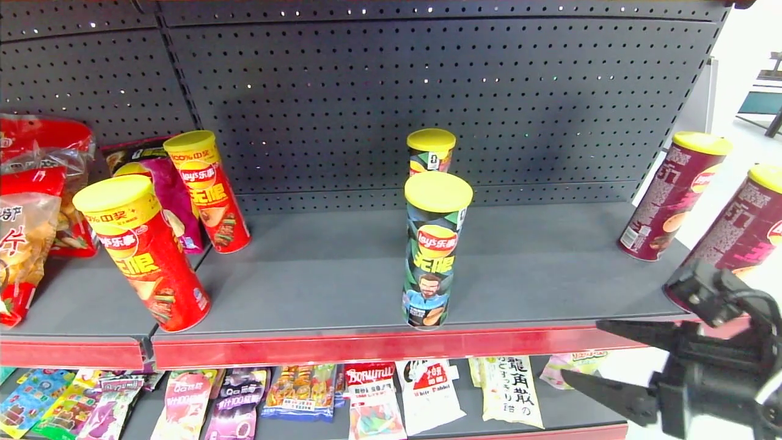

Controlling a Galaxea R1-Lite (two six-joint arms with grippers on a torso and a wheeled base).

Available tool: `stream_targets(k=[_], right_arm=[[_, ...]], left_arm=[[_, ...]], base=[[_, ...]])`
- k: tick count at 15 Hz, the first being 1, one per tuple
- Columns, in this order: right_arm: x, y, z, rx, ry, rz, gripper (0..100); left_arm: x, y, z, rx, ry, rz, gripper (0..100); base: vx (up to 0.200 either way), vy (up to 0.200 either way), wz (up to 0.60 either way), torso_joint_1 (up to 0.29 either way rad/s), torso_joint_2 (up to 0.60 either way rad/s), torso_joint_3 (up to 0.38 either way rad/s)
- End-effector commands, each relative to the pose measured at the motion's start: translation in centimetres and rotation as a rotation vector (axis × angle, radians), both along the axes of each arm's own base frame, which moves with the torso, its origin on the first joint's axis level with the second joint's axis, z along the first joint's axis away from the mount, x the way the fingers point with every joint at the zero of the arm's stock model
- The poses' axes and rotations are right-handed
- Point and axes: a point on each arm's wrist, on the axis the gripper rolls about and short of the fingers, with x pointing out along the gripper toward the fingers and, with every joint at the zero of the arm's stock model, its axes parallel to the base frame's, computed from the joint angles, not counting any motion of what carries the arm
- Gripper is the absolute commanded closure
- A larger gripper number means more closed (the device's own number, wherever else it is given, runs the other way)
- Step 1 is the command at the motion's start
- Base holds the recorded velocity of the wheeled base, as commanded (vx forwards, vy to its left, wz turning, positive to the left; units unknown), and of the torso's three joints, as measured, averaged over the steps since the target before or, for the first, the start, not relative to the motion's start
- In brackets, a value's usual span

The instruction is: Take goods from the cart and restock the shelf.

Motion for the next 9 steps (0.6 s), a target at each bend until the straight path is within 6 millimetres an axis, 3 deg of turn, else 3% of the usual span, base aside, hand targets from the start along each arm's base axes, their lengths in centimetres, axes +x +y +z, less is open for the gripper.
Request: stream_targets(k=[1, 2, 4, 5, 7, 9], right_arm=[[-5.1, -3.0, -1.3, 0.035, -0.084, -0.028, 0], [-7.6, -4.0, -2.0, 0.043, -0.122, -0.078, 0], [-10.0, -4.9, -2.0, 0.042, -0.214, -0.201, 0], [-10.5, -5.0, -2.2, 0.042, -0.237, -0.236, 0], [-12.2, -5.6, -4.3, 0.011, -0.286, -0.470, 0], [-13.4, -5.6, -5.8, 0.016, -0.305, -0.533, 0]], left_arm=[[0.0, 0.0, 0.0, 0.000, 0.001, 0.000, 0], [0.0, 0.0, 0.0, 0.000, 0.001, 0.000, 0], [0.0, 0.0, 0.0, 0.000, 0.001, 0.000, 0], [0.0, 0.0, 0.0, 0.000, 0.001, 0.000, 0], [0.0, 0.0, 0.0, 0.000, 0.001, 0.000, 0], [0.0, 0.0, 0.0, -0.001, 0.002, 0.000, 0]], base=[[0.000, 0.000, 0.00, 0.000, 0.00, 0.000], [0.000, 0.000, 0.00, 0.000, 0.00, 0.000], [0.000, 0.000, 0.00, 0.000, 0.00, 0.000], [0.000, 0.000, 0.00, 0.000, 0.00, 0.000], [0.000, 0.000, 0.00, 0.000, 0.00, 0.000], [0.000, 0.000, 0.00, 0.000, 0.00, 0.000]])
